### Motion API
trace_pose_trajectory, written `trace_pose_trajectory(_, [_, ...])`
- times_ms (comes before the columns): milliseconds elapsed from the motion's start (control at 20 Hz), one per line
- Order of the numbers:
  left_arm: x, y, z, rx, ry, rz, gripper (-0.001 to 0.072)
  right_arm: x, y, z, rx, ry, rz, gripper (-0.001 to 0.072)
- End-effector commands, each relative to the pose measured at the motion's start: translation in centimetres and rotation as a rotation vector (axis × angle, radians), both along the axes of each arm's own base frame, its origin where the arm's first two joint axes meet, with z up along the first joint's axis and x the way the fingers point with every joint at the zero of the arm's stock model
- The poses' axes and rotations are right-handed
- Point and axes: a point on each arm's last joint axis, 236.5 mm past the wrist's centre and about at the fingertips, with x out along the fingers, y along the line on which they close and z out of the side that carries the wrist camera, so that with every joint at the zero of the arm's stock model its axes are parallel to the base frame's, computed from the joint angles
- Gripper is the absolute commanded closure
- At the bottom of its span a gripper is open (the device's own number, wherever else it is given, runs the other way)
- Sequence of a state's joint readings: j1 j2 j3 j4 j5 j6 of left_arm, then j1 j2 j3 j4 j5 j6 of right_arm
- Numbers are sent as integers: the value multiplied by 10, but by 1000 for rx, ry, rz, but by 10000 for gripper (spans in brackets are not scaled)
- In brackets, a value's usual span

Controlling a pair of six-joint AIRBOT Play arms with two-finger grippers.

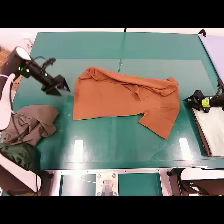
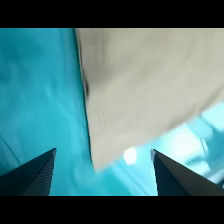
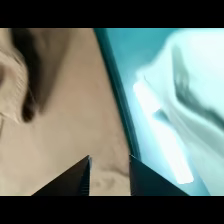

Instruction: Fold the shirts.

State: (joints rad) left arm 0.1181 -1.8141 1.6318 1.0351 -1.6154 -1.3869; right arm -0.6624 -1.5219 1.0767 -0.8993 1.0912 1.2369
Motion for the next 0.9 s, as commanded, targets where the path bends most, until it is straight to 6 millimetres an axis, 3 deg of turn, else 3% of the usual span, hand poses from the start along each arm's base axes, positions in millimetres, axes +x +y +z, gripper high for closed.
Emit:
trace_pose_trajectory(0, [-55,3,-17,6,58,41,33,-10,5,-7,9,17,13,440])
trace_pose_trajectory(150, [-57,-2,-29,21,-59,170,32,-9,3,-7,1,10,4,439])
trace_pose_trajectory(450, [-48,-28,-66,-108,-68,327,32,-6,-1,-8,-14,0,0,439])
trace_pose_trajectory(700, [-62,-73,-80,-169,-20,227,58,-6,0,-7,-13,0,0,437])
trace_pose_trajectory(750, [-63,-76,-77,-174,-28,204,256,-6,0,-8,-13,0,0,396])
trace_pose_trajectory(850, [-58,-71,-72,-176,-51,185,489,-6,0,-8,-12,0,0,371])
